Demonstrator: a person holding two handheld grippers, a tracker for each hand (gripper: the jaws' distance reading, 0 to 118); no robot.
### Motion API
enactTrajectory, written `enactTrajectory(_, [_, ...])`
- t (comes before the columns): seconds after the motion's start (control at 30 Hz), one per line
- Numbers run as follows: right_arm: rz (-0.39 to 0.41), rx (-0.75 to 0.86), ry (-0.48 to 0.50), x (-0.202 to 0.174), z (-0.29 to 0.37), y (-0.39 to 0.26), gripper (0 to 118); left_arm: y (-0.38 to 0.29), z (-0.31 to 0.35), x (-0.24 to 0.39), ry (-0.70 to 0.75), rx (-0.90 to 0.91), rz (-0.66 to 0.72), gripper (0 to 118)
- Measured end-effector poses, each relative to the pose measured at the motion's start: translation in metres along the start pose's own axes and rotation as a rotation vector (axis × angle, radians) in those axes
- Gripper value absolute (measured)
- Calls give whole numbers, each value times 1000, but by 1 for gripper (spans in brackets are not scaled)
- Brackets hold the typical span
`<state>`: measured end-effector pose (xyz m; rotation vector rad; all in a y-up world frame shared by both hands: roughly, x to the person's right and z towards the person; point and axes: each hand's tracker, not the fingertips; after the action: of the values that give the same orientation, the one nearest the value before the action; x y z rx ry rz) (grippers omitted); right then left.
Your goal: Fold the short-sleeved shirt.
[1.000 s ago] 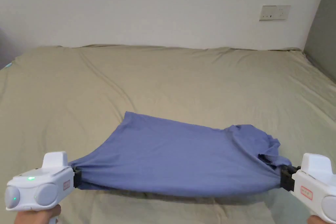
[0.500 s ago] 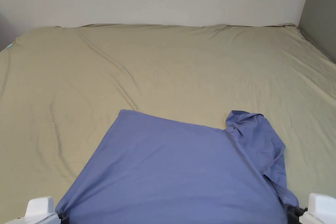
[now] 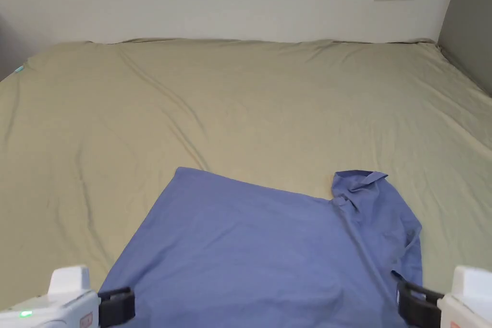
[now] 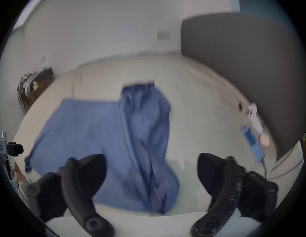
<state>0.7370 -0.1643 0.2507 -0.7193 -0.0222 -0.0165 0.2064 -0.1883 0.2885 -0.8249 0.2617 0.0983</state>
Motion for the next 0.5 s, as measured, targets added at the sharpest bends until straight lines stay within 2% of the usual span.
enactTrajectory(0.07, [8,148,10,-9,22,24,112,26,24,16,-23,145,-37,114])
enactTrajectory(0.2, [16,378,-1,-29,61,69,113,73,70,50,-35,468,-62,115])
enactTrajectory(0.37, [44,580,-52,-48,90,97,112,105,106,80,-36,779,-21,116])
enactTrajectory(0.43, [71,610,-80,-53,93,102,107,110,113,88,-34,815,-24,113])
enactTrajectory(0.5, [81,622,-79,-55,94,103,94,112,112,93,-38,824,-22,105])
